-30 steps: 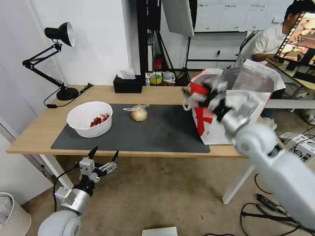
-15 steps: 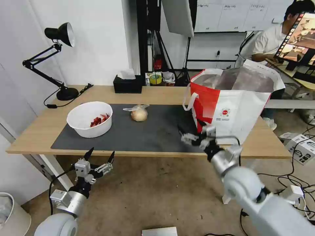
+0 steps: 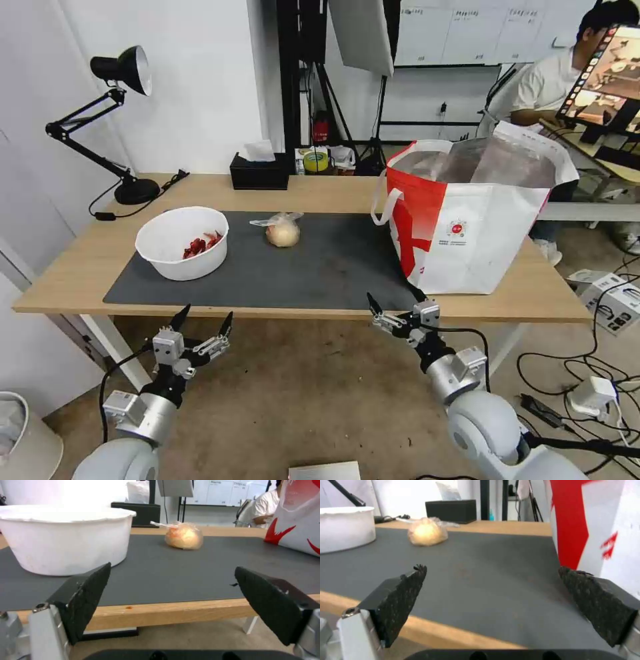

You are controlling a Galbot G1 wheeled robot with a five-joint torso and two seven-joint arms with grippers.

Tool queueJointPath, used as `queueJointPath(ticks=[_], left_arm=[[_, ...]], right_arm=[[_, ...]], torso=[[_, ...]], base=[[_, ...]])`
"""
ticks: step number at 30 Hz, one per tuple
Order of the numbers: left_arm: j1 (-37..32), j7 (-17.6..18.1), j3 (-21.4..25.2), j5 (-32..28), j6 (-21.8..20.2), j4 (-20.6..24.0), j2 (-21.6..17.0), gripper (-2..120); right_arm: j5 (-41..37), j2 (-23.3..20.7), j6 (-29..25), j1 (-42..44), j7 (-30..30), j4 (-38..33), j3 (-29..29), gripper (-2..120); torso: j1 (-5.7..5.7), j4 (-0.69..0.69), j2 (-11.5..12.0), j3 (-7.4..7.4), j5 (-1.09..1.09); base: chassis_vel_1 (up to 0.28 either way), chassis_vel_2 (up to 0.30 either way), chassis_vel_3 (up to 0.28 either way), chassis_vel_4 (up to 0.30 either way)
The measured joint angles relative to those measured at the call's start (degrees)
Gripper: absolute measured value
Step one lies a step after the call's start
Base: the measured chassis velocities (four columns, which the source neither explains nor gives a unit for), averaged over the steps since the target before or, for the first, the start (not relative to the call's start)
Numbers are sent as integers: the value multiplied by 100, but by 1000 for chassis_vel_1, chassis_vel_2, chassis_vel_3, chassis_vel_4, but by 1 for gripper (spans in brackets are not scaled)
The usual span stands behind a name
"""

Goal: Pick up the trash from the table and place it into the takeout bag.

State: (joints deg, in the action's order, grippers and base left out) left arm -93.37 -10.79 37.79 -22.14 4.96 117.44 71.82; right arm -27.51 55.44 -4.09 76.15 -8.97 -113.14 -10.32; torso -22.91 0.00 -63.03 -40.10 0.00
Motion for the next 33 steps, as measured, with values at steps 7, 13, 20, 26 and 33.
queueJointPath(ticks=[7,13,20,26,33], left_arm=[[21,-3,-31,18,37,-42,11,100],[43,-4,-36,18,37,-56,9,100],[44,-4,-42,18,37,-72,0,100],[219,-1,-265,-1,4,-174,-161,100],[189,2,-231,-10,12,-214,-166,100]], right_arm=[[-10,3,-19,30,27,35,-29,100],[8,49,-19,52,27,37,-7,100],[-46,56,2,-252,53,174,224,100],[-396,140,402,-1458,34,404,767,100],[-875,640,689,-3267,-66,1468,1785,100]], torso=[[0,0,0,0,0],[0,0,0,0,0],[0,-1,0,0,0],[-1,-4,0,-1,-2],[-1,0,1,-2,2]], base=[[0,0,0,0],[0,0,0,0],[0,0,0,0],[0,0,0,0],[0,0,0,0]])
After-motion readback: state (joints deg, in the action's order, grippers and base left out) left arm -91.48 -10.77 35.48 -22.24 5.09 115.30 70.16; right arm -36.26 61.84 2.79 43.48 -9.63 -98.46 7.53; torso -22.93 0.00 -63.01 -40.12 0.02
